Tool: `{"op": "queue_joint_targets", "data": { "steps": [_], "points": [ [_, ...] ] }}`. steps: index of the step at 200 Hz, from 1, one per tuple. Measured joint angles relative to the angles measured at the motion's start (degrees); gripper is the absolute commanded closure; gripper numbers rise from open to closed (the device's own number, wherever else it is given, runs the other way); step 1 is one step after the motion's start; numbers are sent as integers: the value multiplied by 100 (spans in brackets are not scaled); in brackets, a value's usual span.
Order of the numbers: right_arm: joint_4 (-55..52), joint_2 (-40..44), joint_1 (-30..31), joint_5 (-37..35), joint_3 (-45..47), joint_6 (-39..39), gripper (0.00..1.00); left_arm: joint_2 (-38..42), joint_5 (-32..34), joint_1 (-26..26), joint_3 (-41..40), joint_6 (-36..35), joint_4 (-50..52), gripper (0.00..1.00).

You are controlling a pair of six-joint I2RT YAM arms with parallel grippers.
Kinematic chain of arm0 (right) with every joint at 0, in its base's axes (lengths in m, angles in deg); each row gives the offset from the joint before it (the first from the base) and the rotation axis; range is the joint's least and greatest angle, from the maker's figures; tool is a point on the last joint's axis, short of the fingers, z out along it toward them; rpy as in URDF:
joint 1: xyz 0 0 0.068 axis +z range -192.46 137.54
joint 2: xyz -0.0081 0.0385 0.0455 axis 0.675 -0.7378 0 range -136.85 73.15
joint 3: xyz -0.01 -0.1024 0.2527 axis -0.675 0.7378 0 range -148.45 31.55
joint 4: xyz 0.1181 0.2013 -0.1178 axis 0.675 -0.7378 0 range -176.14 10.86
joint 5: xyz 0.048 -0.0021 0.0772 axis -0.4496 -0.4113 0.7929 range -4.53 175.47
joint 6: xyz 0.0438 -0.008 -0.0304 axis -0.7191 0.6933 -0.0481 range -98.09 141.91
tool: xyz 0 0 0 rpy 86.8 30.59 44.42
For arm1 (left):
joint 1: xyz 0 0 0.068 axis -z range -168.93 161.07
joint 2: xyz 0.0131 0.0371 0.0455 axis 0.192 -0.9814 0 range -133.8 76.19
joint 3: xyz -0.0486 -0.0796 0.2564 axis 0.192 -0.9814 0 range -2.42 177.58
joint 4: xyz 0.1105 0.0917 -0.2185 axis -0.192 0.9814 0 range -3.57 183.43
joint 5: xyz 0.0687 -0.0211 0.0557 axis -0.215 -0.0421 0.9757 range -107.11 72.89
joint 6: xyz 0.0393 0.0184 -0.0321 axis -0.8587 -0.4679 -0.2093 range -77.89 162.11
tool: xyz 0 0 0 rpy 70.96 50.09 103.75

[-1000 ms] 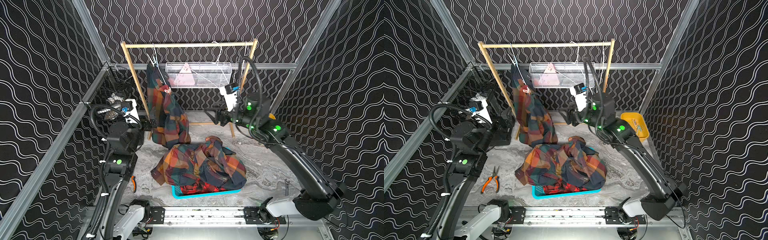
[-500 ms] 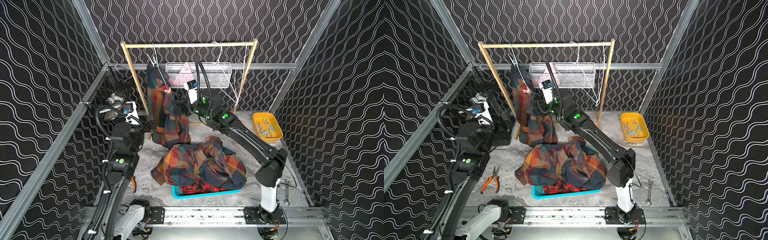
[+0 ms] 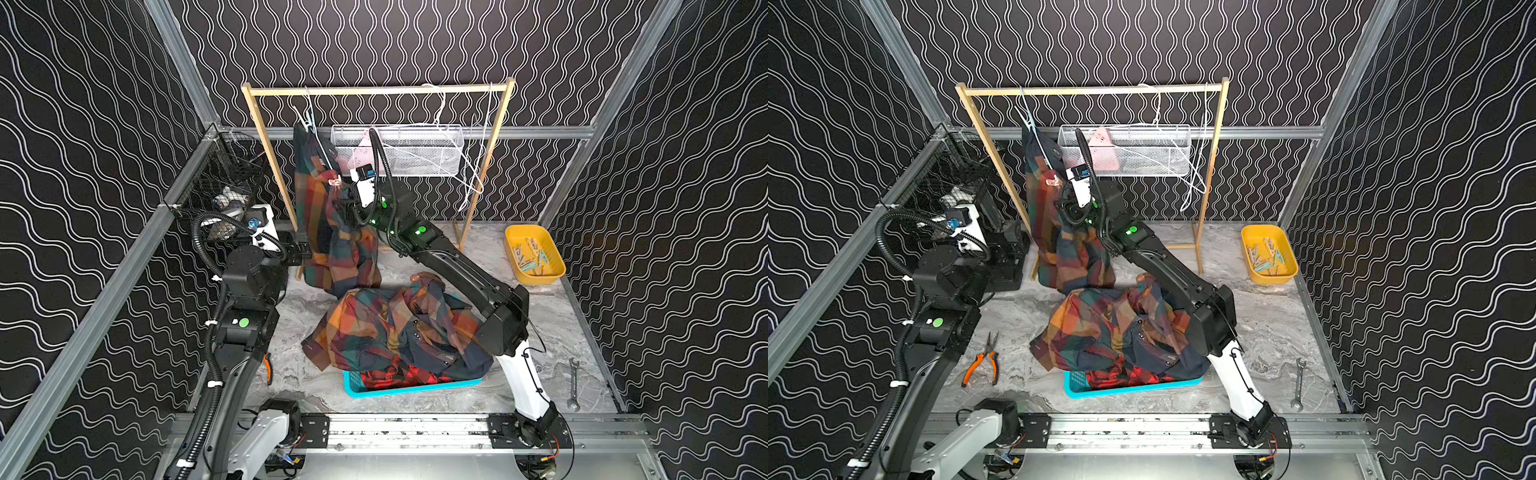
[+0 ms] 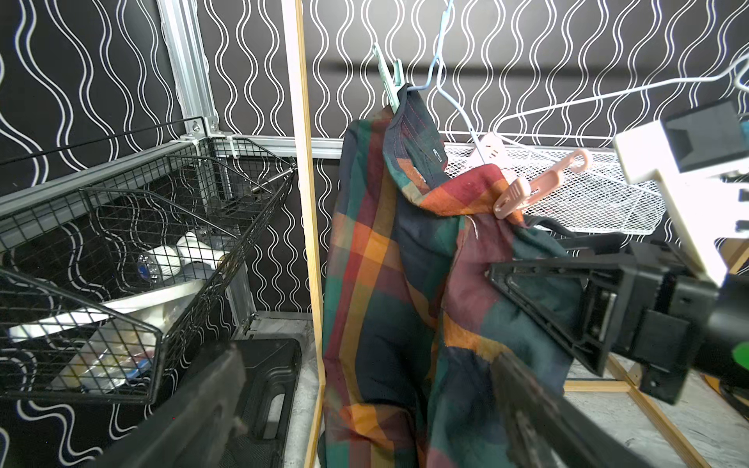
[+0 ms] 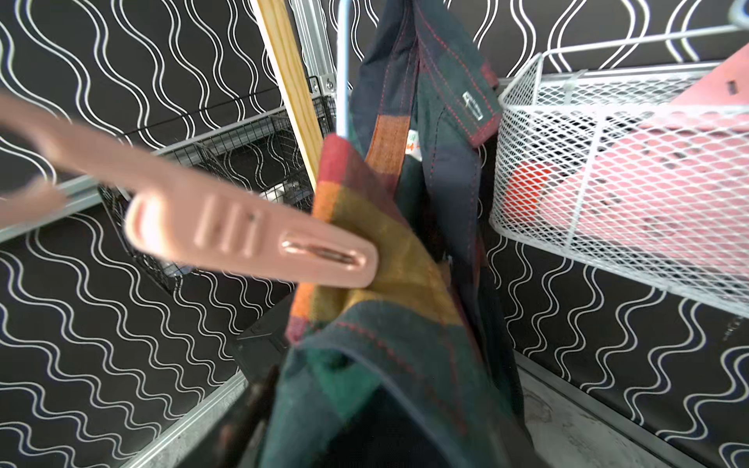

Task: Remove the clothespins securing long-sleeve shirts to the hanger
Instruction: Pick up the hanger from the clothesline.

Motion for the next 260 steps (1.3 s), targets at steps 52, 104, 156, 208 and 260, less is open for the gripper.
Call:
{"op": "queue_joint_targets", "data": {
  "steps": [52,104,156,208,260],
  "points": [
    [131,94,0,-238,44,7,100,-2,-52,0,-2,0,0,1],
    [267,483,0,-407,380,35,100,-2,-85,0,-28,0,-13,1],
    [474,879,-11,-413,721,33,100,0,-92,0,-35,0,-17,1],
    [640,1779,-50,-269,1764,26,100,-35,-81,-4,-37,-7,-20,1],
    [927,3300,-476,157,3724,-304,100,-243,-61,-74,-35,-26,-72,1]
  ]
}}
